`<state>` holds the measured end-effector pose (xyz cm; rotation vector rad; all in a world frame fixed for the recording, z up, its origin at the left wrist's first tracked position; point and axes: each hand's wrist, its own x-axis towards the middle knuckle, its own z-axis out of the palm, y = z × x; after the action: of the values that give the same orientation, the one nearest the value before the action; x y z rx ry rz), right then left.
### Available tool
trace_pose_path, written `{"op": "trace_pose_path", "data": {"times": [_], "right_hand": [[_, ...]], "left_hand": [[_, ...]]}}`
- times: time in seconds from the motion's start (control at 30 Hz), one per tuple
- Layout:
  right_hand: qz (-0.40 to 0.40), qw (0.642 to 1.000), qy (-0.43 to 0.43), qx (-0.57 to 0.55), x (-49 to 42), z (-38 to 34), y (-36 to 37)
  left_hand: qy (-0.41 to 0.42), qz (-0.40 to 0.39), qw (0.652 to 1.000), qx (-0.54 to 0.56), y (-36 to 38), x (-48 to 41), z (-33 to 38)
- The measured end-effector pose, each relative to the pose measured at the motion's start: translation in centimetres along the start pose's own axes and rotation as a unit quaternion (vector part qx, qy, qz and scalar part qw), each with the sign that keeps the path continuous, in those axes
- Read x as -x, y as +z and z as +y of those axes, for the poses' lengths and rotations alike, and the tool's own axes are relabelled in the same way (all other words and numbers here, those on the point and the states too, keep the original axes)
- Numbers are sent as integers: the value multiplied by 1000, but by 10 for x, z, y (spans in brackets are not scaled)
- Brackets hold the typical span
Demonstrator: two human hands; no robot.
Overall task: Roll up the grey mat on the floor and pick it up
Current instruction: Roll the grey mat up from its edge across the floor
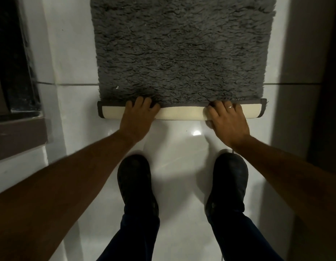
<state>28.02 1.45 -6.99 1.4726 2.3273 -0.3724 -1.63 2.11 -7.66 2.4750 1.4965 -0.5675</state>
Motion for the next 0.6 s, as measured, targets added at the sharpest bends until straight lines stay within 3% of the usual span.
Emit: {"op": "trace_pose_path", "data": {"times": [0.1, 0.2, 0.37, 0.43, 0.5, 0.6], "right_hand": [[4, 999, -8, -41, -3, 7, -1], [3, 992, -12, -122, -5, 16, -10], [-136, 945, 39, -296, -12, 32, -34], [-197, 920, 71, -332, -15, 31, -37], [-200, 919, 86, -328, -17, 27, -34], [-91, 952, 98, -276, -16, 22, -28]], "left_hand": [[18, 17, 999, 30, 1, -1, -7], [-11, 9, 990, 140, -6, -4, -12], [3, -197, 943, 268, -29, -14, -33], [-41, -252, 914, 315, -36, -18, -34], [-81, -211, 928, 297, -37, -18, -28], [-69, -31, 989, 124, -33, -11, -17]]}}
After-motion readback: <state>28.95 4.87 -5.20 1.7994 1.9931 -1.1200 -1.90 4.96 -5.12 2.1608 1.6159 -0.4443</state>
